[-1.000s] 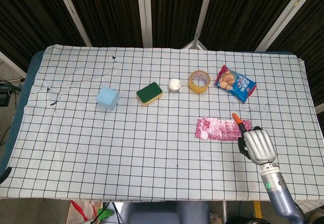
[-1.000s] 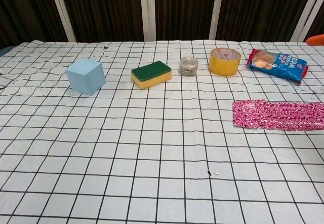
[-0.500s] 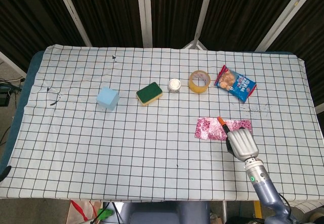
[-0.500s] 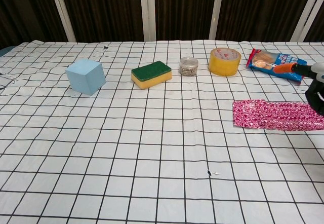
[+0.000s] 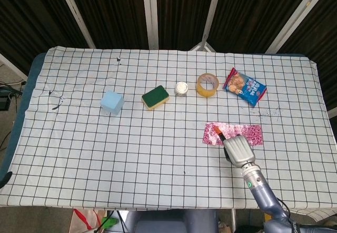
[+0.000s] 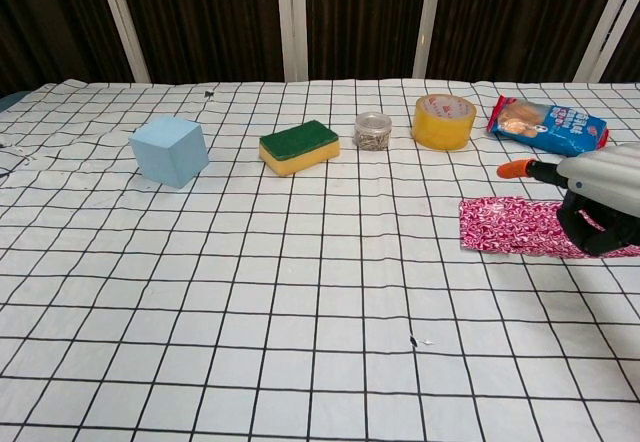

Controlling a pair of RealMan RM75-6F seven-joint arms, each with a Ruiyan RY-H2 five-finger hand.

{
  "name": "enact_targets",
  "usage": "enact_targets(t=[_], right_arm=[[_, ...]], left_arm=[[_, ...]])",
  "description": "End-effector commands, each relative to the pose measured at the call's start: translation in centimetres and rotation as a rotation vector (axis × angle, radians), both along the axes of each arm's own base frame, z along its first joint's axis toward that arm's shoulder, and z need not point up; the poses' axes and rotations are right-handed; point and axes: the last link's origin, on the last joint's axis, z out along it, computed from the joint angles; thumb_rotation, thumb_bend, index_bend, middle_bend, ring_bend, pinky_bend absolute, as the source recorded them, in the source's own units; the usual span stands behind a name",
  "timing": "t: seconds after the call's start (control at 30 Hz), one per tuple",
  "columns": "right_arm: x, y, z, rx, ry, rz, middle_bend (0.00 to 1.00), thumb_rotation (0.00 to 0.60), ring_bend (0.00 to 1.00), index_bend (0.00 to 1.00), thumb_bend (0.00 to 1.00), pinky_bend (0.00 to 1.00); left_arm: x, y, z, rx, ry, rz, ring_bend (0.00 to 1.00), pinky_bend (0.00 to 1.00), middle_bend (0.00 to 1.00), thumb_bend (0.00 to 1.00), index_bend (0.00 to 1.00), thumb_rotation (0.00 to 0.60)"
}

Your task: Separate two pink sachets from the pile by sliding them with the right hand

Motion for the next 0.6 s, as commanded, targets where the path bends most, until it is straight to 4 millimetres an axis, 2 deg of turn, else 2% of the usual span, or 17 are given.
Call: enact_targets(t=[0.03,0.6], right_arm=[[0.5,-0.2,-0.9,0.026,0.010,-0.007,0.80,0.600,0.73,0.09,0.79,0.50],[0.8,-1.4,-3.0,0.068,0.061,-0.052,0.80,0.600,0.73,0.10,0.79,0.50]], left_arm=[[0.0,0.0,0.0,0.000,0.001,0.000,0.00,0.10,0.00,0.32,0.16,0.600],[-0.1,0.1,0.1,0.004,0.001,0.005,0.00,0.10,0.00,0.32,0.16,0.600]])
